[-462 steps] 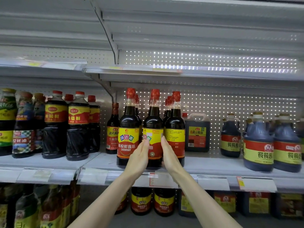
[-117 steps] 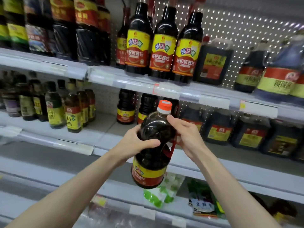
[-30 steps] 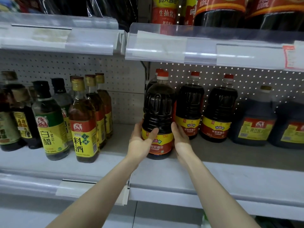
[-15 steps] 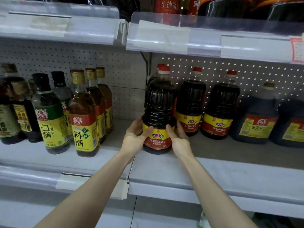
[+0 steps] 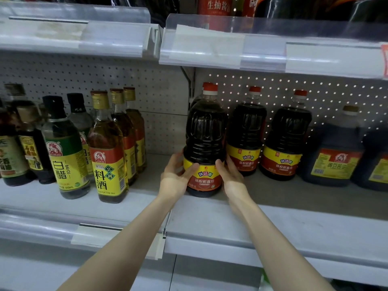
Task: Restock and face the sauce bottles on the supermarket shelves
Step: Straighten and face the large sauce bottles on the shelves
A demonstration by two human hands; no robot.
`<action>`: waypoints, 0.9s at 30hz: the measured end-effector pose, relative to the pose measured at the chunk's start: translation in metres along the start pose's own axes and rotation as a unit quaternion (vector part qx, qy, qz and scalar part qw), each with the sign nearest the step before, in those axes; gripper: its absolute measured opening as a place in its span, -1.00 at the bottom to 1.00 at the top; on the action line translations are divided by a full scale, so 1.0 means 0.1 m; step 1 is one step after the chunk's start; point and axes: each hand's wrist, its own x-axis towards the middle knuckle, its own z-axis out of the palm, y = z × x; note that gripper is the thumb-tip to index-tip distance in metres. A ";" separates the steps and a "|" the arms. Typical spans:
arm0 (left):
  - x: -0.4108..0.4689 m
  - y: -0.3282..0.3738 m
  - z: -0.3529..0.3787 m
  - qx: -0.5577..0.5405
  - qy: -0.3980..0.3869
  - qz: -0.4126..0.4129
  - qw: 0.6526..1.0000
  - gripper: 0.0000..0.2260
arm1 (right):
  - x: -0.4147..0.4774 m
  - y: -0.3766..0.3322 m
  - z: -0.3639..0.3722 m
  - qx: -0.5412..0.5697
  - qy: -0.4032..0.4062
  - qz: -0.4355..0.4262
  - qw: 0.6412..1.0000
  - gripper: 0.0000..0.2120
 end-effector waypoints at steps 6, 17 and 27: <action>0.04 -0.03 -0.02 0.002 -0.012 0.001 1.000 -0.53 | 0.00 0.01 0.01 0.000 0.007 0.002 1.000 -0.43; 0.02 0.00 -0.01 0.008 -0.006 0.004 1.000 -0.56 | 0.01 0.00 0.03 0.003 0.015 0.016 1.000 -0.44; 0.01 0.02 0.00 0.021 0.006 0.002 1.000 -0.56 | -0.02 -0.05 0.02 -0.004 0.015 0.016 1.000 -0.44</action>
